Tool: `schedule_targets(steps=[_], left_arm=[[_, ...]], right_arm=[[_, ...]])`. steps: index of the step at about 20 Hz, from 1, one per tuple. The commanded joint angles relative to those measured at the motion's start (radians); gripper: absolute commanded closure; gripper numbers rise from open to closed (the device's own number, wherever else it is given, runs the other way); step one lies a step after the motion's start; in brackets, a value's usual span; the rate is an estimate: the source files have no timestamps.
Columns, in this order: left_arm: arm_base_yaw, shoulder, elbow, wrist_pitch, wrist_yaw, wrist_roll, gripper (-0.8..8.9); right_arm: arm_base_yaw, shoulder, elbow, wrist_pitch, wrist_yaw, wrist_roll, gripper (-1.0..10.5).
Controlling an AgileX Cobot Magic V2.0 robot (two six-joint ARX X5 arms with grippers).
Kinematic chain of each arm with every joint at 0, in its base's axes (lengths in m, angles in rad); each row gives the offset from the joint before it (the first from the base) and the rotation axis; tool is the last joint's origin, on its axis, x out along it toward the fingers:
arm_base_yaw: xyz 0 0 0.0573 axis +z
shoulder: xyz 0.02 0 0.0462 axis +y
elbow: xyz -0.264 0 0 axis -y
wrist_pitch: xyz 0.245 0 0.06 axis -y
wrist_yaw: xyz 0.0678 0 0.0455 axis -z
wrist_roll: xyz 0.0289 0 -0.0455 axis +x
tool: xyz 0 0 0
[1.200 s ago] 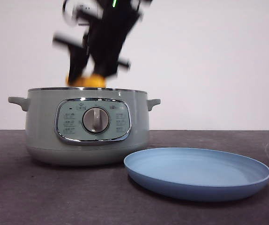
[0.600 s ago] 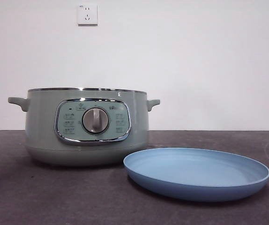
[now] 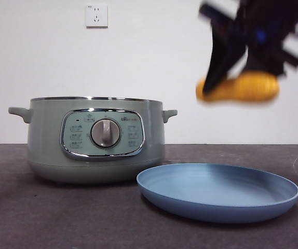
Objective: Take the corn out from the steamer,put the corn on the plate,close the lid
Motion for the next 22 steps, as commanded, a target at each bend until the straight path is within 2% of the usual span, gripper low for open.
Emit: schedule_targets(steps=[1,4,10,13,16,18,22], left_arm=[[-0.003,-0.005,0.011,0.021,0.003,-0.006,8.21],[-0.003,-0.005,0.011,0.021,0.003,-0.006,8.21],[-0.003,0.002,0.011,0.029,0.003,-0.006,8.21],[-0.003,0.012,0.011,0.034,0.003,-0.006,8.21],[-0.003,0.032,0.011,0.047,0.004,-0.006,8.22],[-0.003,0.053,0.011,0.063,0.018,-0.006,8.21],[-0.003,0.119,0.011,0.147,0.055,-0.006,8.21]], right_arm=[[0.015,0.040,-0.101,0.150,-0.003,0.091,9.6],[0.015,0.100,-0.160,0.246,0.000,0.111,9.6],[0.029,0.258,-0.164,0.349,0.007,0.156,9.6],[0.046,0.321,-0.164,0.365,0.056,0.163,9.6],[0.048,0.355,-0.164,0.368,0.056,0.163,9.6],[0.048,0.354,-0.164,0.369,0.056,0.163,8.9],[0.049,0.326,-0.164,0.369,0.049,0.161,4.5]])
